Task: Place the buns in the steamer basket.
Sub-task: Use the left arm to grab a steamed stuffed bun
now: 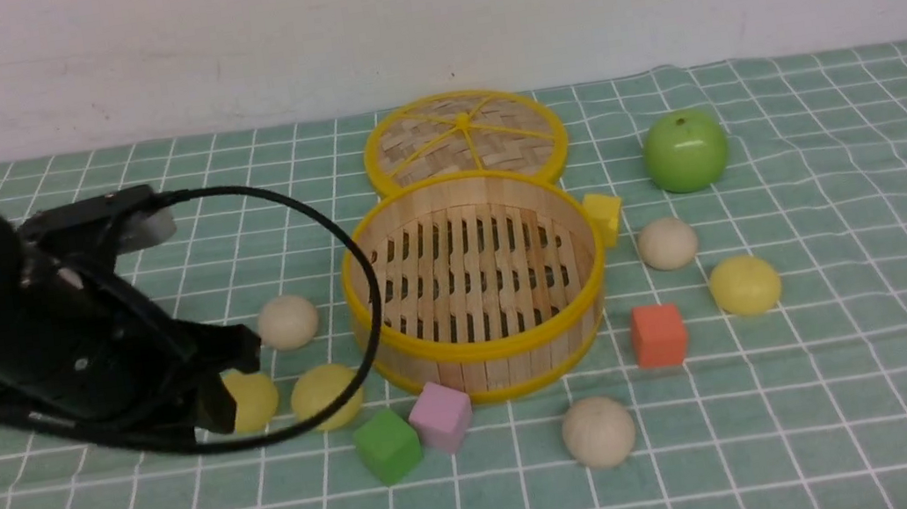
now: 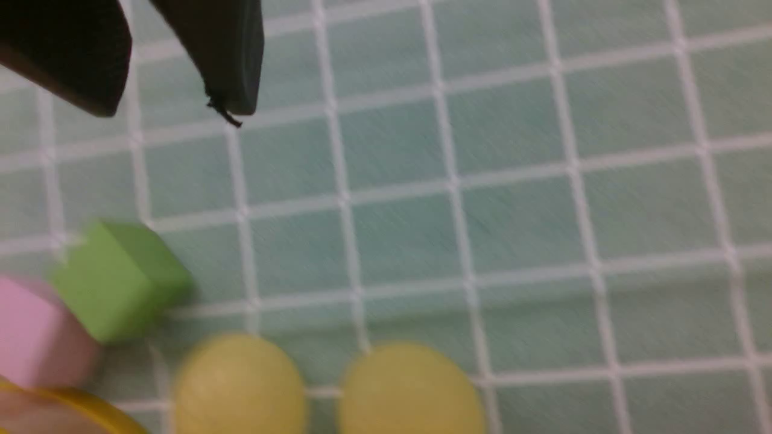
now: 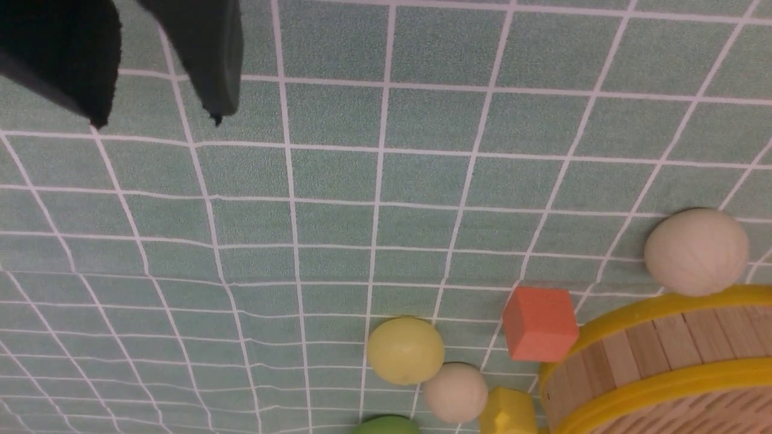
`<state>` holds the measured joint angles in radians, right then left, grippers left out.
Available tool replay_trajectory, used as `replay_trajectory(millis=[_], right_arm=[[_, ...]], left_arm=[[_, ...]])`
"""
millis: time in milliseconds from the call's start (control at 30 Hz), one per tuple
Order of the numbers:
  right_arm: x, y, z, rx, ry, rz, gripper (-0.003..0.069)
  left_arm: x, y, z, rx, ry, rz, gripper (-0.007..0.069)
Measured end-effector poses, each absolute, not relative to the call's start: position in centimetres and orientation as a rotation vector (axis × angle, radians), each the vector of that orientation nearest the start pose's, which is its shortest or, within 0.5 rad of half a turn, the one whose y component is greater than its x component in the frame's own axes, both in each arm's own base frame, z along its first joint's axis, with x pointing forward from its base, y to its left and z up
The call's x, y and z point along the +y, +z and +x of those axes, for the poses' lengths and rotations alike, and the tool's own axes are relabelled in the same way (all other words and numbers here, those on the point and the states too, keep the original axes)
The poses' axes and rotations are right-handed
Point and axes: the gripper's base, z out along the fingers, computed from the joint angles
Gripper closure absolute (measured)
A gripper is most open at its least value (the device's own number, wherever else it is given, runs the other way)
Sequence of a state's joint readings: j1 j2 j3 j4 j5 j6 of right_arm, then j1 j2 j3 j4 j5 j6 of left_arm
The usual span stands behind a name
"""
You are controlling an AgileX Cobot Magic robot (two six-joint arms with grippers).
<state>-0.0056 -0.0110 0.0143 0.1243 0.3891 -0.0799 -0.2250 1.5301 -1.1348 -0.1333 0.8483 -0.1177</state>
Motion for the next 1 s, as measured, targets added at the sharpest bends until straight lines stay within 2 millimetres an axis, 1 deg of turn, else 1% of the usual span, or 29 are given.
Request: replay_trajectory(millis=[167,200,233,400,533,700,800,1000], right_arm=[[0.4,17.4,5.2,1.874,0.064,0.006,0.0421],[0.4,17.4,5.2,1.874,0.064,0.006,0.0421],[0.4,17.4,5.2,1.874,0.064,0.006,0.0421],[0.4,17.4,5.2,1.874,0.064,0.006,0.0421],[0.4,17.4,5.2,1.874,0.064,0.006,0.0421],[0.4,17.4,5.2,1.874,0.064,0.006,0.0421],[0.4,17.4,5.2,1.874,0.064,0.006,0.0421],[0.4,17.4,5.2,1.874,0.064,0.006,0.0421]], left_arm=[[-8.4,25.9,34.8,2.734,-0.106,0.087,0.0386],[-8.4,25.5,35.1,2.742,-0.101,0.088,0.0386],[-8.9,25.1,36.4,2.745,-0.075,0.109,0.0386],[-9.9,24.0,39.0,2.771,-0.020,0.152,0.0386],[-9.9,22.5,39.8,2.820,0.026,0.158,0.0386],[-9.8,20.9,40.3,2.854,0.069,0.134,0.0386],[-9.7,20.5,40.4,2.861,0.084,0.131,0.0386],[-9.7,20.4,40.5,2.850,0.081,0.124,0.0386]])
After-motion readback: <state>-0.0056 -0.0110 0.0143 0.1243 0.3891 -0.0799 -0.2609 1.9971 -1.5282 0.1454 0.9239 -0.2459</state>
